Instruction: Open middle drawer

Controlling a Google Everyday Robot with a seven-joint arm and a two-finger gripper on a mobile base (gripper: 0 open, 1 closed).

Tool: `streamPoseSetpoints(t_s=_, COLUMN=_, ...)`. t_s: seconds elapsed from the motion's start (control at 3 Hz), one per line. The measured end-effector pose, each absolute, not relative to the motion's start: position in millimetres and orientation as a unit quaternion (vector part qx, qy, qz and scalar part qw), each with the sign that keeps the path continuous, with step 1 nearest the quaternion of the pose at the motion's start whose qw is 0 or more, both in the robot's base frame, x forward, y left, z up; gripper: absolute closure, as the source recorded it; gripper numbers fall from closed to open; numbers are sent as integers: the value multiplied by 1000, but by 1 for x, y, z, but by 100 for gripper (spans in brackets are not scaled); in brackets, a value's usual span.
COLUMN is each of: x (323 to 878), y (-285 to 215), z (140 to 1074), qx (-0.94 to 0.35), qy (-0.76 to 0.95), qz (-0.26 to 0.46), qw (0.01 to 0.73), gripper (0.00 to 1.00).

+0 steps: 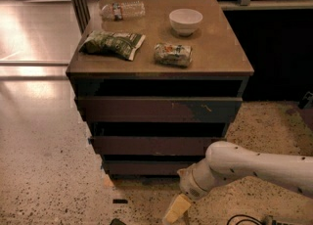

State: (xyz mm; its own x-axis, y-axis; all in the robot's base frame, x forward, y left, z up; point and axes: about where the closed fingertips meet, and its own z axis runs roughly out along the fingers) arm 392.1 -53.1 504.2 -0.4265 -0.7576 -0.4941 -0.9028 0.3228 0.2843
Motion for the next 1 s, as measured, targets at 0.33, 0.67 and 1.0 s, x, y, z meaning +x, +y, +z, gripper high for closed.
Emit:
streamPoseSetpoints(t_s=0.33, x=401, y=-42, z=492, qx=-528, qy=797, qz=251, qw=151, gripper=0)
streamPoseSetpoints(t_s=0.67, x=448, y=-11, z=465, qx=-536, qy=788, qz=221, qw=206, gripper=0)
streamPoseSetpoints(t_s=1.0, x=448, y=-11, z=465, qx=-536, qy=788, qz=221, qw=206, gripper=0)
